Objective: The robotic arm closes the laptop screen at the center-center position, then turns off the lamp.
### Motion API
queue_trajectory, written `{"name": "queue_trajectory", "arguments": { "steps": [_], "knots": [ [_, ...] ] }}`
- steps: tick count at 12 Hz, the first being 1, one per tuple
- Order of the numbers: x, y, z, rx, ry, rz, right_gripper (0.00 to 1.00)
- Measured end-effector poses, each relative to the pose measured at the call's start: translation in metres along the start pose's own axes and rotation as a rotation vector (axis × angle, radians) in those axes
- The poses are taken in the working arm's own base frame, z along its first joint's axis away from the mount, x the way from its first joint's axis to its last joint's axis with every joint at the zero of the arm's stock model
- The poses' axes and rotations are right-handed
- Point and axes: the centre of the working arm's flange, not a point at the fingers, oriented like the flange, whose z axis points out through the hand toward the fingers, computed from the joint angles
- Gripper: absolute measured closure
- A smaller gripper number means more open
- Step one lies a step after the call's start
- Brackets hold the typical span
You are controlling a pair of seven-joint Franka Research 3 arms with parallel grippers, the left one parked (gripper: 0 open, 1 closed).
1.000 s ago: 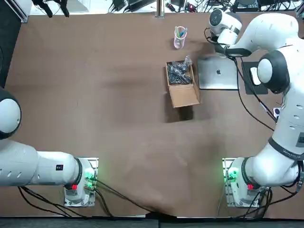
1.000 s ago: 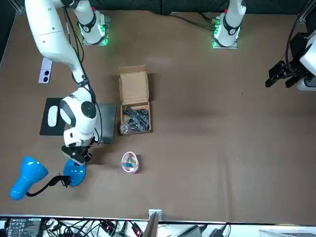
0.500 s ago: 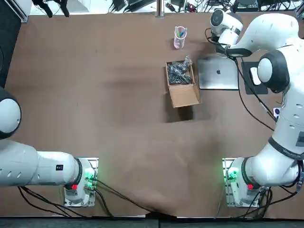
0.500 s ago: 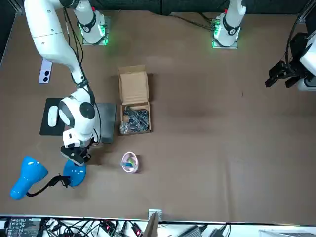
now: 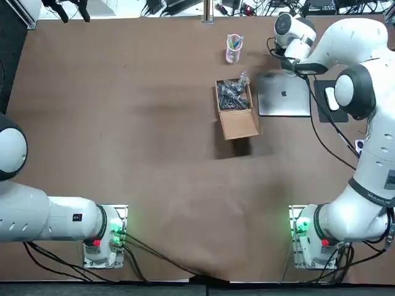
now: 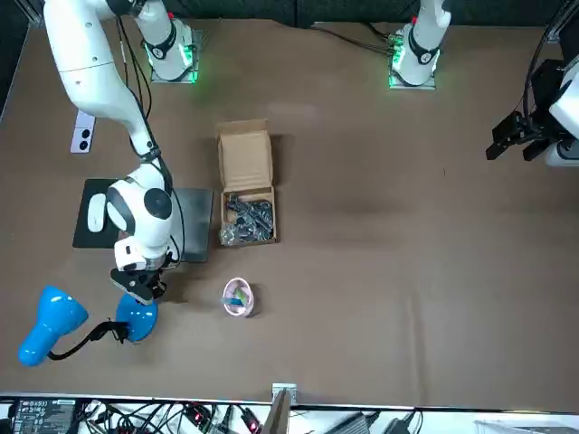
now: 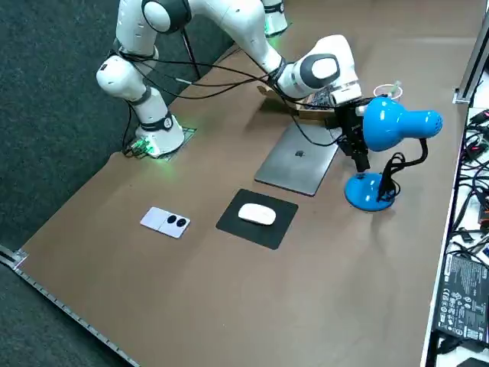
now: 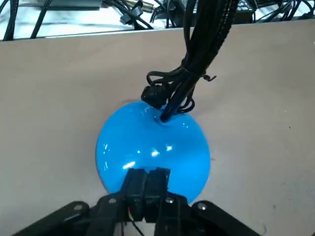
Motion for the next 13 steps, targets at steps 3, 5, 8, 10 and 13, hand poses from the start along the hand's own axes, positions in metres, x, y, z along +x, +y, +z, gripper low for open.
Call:
{"name": "queue_trajectory", "arguments": {
  "steps": [3, 5, 8, 10, 13],
  "knots": [
    [-0.001, 0.001, 0.0027, 0.001, -0.003, 0.001, 0.98],
    [-0.0021, 0.0012, 0.0052, 0.007, -0.005, 0.002, 0.98],
    [-0.0019, 0.0026, 0.0071, 0.012, -0.005, 0.004, 0.98],
    [-0.0017, 0.0033, 0.0077, 0.012, -0.005, 0.005, 0.98],
    [-0.0018, 0.0034, 0.008, 0.012, -0.005, 0.005, 0.98]
  ]
}}
